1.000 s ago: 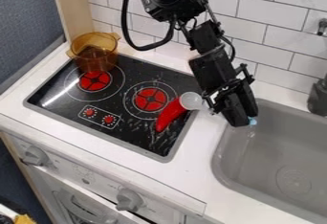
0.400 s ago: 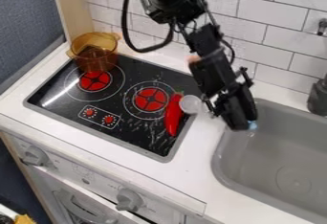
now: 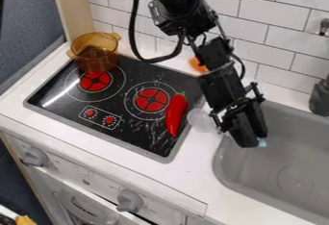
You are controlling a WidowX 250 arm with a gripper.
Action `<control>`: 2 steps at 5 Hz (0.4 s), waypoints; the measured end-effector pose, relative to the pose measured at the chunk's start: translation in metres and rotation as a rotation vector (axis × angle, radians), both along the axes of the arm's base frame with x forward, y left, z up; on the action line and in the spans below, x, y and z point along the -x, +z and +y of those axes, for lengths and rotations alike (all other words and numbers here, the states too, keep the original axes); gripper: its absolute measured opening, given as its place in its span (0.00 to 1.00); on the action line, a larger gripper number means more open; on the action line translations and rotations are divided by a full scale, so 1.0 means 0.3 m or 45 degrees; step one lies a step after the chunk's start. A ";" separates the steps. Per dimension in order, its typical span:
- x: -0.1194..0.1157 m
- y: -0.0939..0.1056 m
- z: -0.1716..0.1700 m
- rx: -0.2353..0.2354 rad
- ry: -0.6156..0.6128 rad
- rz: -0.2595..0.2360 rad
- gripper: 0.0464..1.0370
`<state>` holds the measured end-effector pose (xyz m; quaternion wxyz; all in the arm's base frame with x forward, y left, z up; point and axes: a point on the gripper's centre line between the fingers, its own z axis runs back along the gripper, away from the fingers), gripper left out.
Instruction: Move the blue spatula to the right stove
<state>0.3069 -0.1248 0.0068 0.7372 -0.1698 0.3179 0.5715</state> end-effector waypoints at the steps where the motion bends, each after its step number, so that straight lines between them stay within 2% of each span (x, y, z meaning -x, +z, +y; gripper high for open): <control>1: 0.003 -0.006 0.007 -0.026 -0.001 0.001 0.28; 2: -0.017 -0.003 0.037 -0.037 0.042 -0.001 0.28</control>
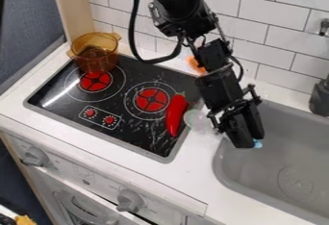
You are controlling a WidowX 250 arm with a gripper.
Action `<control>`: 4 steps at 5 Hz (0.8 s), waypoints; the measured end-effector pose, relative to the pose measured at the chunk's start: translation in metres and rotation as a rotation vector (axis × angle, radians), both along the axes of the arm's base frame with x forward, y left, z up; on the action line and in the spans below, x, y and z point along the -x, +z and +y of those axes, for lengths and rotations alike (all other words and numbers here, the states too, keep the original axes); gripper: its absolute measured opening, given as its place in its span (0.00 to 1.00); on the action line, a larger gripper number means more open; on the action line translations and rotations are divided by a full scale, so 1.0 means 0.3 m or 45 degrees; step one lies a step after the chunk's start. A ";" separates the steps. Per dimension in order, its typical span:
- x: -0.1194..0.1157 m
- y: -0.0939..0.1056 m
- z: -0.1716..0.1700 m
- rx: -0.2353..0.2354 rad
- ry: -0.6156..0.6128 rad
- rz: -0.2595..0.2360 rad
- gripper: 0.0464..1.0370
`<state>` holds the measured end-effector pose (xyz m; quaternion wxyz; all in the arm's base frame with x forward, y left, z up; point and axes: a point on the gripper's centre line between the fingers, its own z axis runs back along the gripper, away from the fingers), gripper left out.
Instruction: Move the blue spatula to the right stove
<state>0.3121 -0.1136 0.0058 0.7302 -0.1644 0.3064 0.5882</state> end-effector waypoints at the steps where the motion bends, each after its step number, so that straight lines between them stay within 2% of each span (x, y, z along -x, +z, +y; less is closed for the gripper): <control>1: -0.024 0.013 0.029 0.014 0.047 -0.004 0.28; 2: -0.034 0.017 0.057 0.027 0.092 0.001 0.28; 3: -0.040 -0.001 0.119 -0.037 0.131 0.005 0.28; 4: -0.017 -0.085 0.180 -0.165 0.135 0.072 0.28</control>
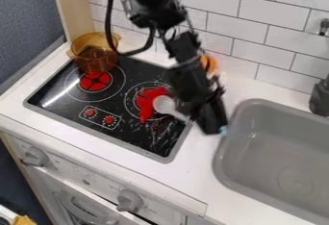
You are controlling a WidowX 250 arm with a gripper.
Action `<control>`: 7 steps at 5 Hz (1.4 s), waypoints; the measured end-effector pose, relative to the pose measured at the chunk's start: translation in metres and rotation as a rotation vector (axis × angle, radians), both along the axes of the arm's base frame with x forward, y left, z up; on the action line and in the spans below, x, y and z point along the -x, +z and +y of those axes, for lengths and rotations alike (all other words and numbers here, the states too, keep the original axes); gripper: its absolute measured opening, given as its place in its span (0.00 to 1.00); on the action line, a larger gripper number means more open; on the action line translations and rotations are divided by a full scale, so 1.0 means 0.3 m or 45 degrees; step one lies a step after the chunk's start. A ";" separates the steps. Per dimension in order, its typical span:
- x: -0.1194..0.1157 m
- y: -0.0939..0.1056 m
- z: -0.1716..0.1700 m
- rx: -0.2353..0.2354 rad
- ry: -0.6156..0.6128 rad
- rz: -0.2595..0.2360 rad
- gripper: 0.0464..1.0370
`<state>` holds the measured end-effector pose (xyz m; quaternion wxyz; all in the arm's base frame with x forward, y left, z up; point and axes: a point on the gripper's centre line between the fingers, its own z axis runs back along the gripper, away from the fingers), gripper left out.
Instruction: Move the blue spatula to the right stove
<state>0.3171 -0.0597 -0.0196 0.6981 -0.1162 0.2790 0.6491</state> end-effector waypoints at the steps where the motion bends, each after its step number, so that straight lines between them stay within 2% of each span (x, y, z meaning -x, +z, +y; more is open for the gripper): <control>1: 0.004 -0.007 0.048 -0.014 0.057 0.023 0.28; 4: -0.160 0.078 0.166 0.031 0.280 -0.093 0.28; 5: -0.163 0.049 0.178 0.009 0.289 -0.069 0.28; 7: -0.169 0.043 0.192 -0.022 0.281 -0.090 0.28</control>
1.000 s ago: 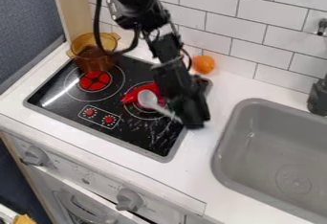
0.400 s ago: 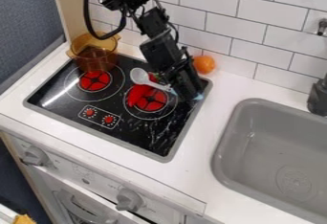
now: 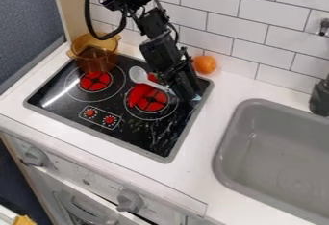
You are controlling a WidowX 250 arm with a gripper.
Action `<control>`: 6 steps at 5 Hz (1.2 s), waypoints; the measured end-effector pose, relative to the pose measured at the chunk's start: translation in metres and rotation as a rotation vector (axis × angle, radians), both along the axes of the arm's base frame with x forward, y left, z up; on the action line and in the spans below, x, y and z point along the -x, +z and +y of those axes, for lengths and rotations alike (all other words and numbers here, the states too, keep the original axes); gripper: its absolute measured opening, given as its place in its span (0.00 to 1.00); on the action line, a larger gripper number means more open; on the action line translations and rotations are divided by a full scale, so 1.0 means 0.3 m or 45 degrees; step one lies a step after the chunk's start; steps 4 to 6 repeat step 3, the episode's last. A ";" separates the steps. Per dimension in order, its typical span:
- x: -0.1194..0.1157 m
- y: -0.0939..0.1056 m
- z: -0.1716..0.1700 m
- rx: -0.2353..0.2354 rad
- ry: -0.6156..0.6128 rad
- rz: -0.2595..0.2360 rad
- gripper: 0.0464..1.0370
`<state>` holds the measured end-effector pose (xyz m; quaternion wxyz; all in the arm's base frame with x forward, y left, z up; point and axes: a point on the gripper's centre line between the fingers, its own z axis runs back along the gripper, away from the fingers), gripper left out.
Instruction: Move the blue spatula to the right stove
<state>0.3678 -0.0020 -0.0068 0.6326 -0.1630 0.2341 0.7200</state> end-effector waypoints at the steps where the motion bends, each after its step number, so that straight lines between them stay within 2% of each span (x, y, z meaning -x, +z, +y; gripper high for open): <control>1: 0.029 -0.024 -0.017 -0.029 -0.032 0.031 0.35; 2: 0.046 -0.039 -0.044 -0.016 -0.032 0.049 0.66; 3: 0.036 -0.015 -0.046 -0.024 -0.033 0.003 0.93; 6: 0.036 -0.015 -0.046 -0.024 -0.033 0.003 0.93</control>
